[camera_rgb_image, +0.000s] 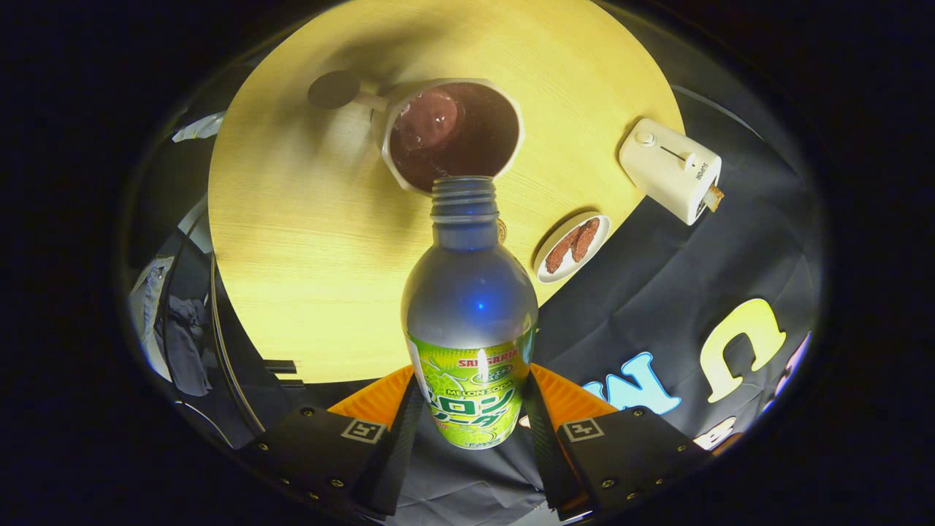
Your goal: Take the bottle from table, then pour the juice into the cup, finally place the bottle on the coaster
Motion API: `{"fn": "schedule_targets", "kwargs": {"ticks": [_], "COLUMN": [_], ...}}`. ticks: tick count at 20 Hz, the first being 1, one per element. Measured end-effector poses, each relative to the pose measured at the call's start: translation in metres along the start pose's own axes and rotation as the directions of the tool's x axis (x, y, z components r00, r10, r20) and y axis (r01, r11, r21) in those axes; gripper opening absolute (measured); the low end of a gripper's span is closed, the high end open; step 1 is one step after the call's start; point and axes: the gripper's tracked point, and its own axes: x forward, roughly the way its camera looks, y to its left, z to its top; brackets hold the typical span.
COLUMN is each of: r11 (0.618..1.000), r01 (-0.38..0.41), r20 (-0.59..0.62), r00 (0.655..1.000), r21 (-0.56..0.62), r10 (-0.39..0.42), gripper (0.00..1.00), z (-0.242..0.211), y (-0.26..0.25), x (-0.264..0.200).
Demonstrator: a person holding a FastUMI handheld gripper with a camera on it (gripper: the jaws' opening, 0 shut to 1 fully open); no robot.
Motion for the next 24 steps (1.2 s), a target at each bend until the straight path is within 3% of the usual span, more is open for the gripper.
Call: {"fn": "schedule_targets", "kwargs": {"ticks": [4, 10, 12, 17, 24], "r11": [0.998, 0.962, 0.929, 0.848, 0.663], "r01": [-0.01, -0.122, -0.183, -0.265, -0.421], "r20": [0.052, 0.214, 0.283, 0.423, 0.566], "r00": [0.999, 0.974, 0.955, 0.904, 0.825], "r21": [0.067, 0.243, 0.321, 0.459, 0.619], "r10": [0.006, 0.07, 0.09, 0.054, -0.004], "gripper": [0.73, 0.73, 0.73, 0.73, 0.73], "z": [0.005, 0.027, 0.034, 0.045, 0.054], "y": [0.006, 0.043, 0.056, 0.072, 0.099], "x": [0.001, 0.01, 0.009, 0.01, 0.019]}}
